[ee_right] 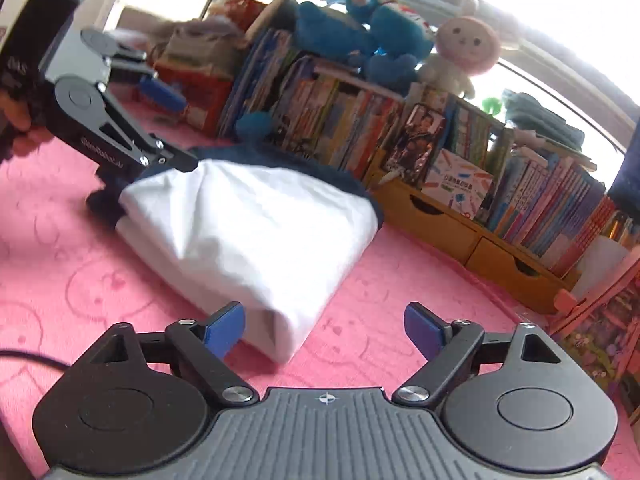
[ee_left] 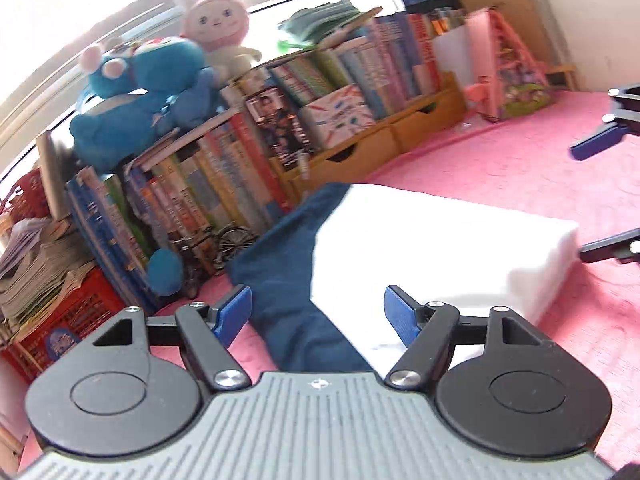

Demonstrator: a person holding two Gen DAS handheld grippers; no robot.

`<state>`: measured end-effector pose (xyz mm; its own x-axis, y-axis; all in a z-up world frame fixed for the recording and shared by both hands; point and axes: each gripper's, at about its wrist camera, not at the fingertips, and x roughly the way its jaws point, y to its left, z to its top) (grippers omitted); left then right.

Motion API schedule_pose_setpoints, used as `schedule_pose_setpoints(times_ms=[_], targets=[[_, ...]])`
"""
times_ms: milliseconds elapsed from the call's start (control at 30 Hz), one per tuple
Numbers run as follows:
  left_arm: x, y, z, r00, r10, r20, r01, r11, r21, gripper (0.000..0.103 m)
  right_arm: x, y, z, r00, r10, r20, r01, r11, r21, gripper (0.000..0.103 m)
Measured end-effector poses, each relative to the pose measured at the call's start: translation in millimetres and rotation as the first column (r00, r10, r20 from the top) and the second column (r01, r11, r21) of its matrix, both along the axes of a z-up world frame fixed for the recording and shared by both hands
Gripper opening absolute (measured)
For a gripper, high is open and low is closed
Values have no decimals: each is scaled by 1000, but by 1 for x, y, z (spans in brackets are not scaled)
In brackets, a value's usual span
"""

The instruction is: Fold clothes

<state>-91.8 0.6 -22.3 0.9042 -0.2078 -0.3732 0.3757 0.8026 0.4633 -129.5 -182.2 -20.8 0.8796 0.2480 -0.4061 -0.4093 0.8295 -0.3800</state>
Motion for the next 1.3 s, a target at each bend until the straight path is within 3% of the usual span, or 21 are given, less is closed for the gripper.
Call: schedule_pose_setpoints(times_ms=[100, 167, 300, 433, 500, 667, 833, 1000, 1300], targets=[[-17, -21, -9, 997, -82, -9, 82, 996, 29, 74, 3, 14, -14, 999, -30, -24, 28, 998, -48, 67], [-22, -35, -14, 992, -124, -6, 125, 991, 53, 74, 13, 14, -13, 996, -76, -42, 76, 997, 2, 55], [-22, -58, -22, 984, -177, 0, 176, 981, 84, 74, 27, 2, -6, 986, -114, -122, 130, 982, 137, 45], [-13, -77, -25, 979, -202, -14, 202, 976, 81, 72, 27, -1, -5, 983, -118, -137, 141, 974, 176, 31], [-10, -84, -26, 979, -205, -15, 205, 974, 98, 65, 27, -3, -4, 982, -119, -145, 147, 970, 196, 26], [-6, -81, -30, 986, -162, -28, 164, 981, 105, 35, 27, -7, -3, 979, -123, -166, 161, 956, 245, 25], [-7, -57, -28, 997, -80, -22, 82, 989, 125, 24, 28, -10, -3, 975, -128, -181, 176, 943, 282, 25], [-7, -24, -28, 997, -3, -74, 11, 994, 109, 24, 27, -9, -6, 971, -136, -195, 191, 937, 294, 25], [-10, -10, -27, 994, 51, -98, -42, 995, 94, 24, 26, -7, -8, 966, -160, -205, 216, 932, 290, 25]])
